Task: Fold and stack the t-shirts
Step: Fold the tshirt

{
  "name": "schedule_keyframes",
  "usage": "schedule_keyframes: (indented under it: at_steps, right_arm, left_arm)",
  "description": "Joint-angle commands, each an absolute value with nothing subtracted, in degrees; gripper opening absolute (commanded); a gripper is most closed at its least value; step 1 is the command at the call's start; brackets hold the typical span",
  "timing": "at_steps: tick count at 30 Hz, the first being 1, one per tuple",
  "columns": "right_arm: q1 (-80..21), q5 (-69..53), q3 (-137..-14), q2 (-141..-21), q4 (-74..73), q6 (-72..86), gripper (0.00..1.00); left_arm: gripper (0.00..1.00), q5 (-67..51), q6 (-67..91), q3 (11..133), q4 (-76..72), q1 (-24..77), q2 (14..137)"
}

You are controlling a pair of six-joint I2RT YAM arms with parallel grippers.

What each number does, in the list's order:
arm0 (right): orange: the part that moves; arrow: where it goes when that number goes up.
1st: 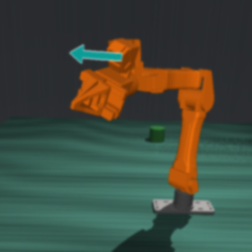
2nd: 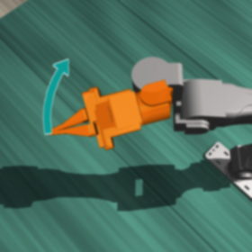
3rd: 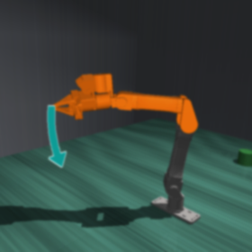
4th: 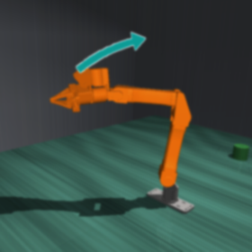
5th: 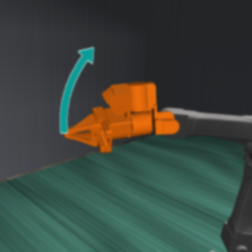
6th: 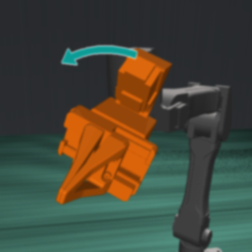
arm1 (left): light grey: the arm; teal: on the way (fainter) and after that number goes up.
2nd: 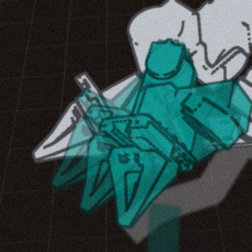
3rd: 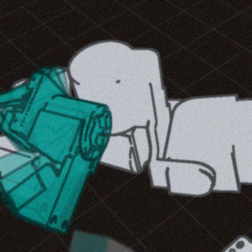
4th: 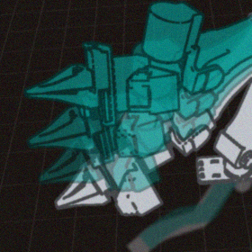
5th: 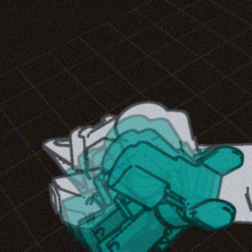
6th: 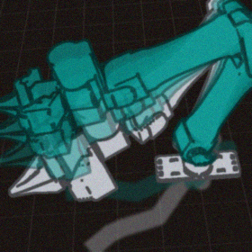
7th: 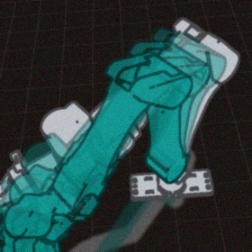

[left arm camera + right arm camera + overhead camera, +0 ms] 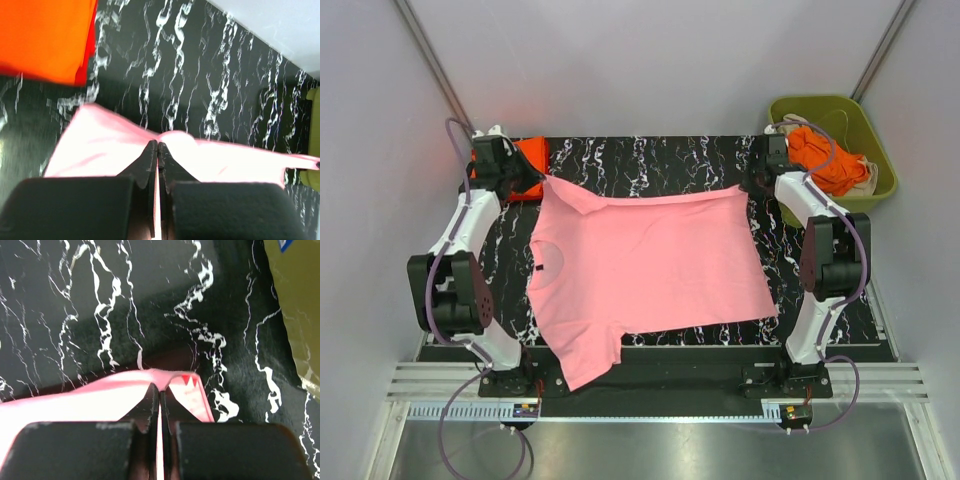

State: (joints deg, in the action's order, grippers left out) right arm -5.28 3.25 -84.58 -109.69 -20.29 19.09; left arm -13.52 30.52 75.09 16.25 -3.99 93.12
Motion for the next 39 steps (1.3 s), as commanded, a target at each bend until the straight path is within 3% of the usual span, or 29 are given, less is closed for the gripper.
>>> schedule_keyframes:
  at_steps: [1, 21, 32, 39]
  right_arm:
    - [-5.0, 1.4, -81.7, -105.4, -21.8, 20.5, 0.00]
    - [-5.0, 5.8, -76.9, -103.6, -28.1, 17.8, 0.00]
    - [-5.1, 6.8, -73.0, -102.7, -28.7, 17.8, 0.01]
    - [-4.9, 6.6, -72.7, -104.3, -28.7, 17.6, 0.00]
  left_arm:
    - [0.00, -14.7, 34.3, 70.2, 17.1, -4.3, 86.9]
    - [0.00, -5.1, 29.8, 58.4, 31.6, -4.6, 71.1]
    - [0.00, -12.7, 34.5, 43.3, 26.7, -4.5, 65.3]
    - [0.00, -12.0, 34.2, 41.9, 25.8, -4.5, 66.0]
